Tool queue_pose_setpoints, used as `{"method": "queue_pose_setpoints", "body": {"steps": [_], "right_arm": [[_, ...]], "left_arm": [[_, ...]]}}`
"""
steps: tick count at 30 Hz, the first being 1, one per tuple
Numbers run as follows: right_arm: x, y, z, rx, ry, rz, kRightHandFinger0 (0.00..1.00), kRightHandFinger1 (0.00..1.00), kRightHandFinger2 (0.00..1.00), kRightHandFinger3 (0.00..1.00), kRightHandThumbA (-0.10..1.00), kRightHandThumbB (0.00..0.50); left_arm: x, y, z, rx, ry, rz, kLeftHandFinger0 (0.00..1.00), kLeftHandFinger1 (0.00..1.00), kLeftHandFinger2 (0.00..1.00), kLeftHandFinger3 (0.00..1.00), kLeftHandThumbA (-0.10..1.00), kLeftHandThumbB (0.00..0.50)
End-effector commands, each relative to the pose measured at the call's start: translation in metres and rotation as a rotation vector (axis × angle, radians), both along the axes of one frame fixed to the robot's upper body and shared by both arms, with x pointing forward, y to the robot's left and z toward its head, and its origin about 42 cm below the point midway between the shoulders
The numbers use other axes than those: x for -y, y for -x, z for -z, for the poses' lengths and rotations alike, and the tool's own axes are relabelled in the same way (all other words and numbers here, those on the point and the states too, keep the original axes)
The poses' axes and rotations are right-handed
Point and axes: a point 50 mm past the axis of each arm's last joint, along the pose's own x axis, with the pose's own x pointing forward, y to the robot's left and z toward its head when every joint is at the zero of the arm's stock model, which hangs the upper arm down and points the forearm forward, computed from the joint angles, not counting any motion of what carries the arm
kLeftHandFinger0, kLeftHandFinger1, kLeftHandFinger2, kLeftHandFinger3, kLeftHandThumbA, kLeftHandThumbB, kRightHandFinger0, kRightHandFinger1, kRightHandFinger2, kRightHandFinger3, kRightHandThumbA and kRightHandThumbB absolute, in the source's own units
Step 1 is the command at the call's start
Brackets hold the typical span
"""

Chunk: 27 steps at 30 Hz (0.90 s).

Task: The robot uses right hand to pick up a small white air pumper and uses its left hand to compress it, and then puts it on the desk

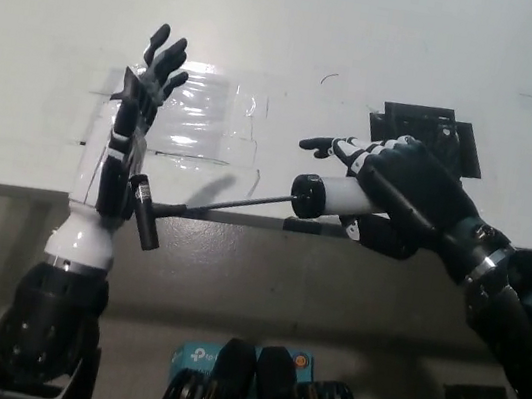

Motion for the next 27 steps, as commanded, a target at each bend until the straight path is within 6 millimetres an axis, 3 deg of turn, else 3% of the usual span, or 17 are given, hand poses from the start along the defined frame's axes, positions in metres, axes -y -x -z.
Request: {"method": "queue_pose_setpoints", "body": {"steps": [1,6,15,22,27], "right_arm": [[0.005,-0.002,-0.017,0.042,-0.009,0.027,0.00,0.45,0.73,0.85,-0.10,0.199],[0.010,-0.004,-0.023,0.029,-0.001,0.056,0.02,0.49,0.81,0.87,-0.10,0.180],[0.007,-0.005,-0.017,0.023,0.002,0.048,0.01,0.47,0.76,0.81,-0.10,0.180],[0.006,-0.004,-0.012,0.008,0.004,0.054,0.00,0.41,0.74,0.76,-0.10,0.193],[0.004,-0.001,-0.007,-0.007,0.015,0.067,0.00,0.41,0.75,0.80,-0.10,0.189]], "left_arm": [[0.002,0.015,-0.006,0.038,0.041,0.002,1.00,1.00,1.00,1.00,1.00,0.245],[-0.012,0.017,0.000,0.028,0.058,-0.021,1.00,1.00,1.00,1.00,1.00,0.203],[-0.030,0.018,0.005,0.017,0.057,-0.060,1.00,1.00,1.00,1.00,1.00,0.184],[-0.023,0.019,0.003,0.018,0.069,-0.047,1.00,1.00,1.00,1.00,1.00,0.207],[-0.014,0.026,0.000,0.033,0.089,-0.020,1.00,1.00,1.00,1.00,1.00,0.203]]}}
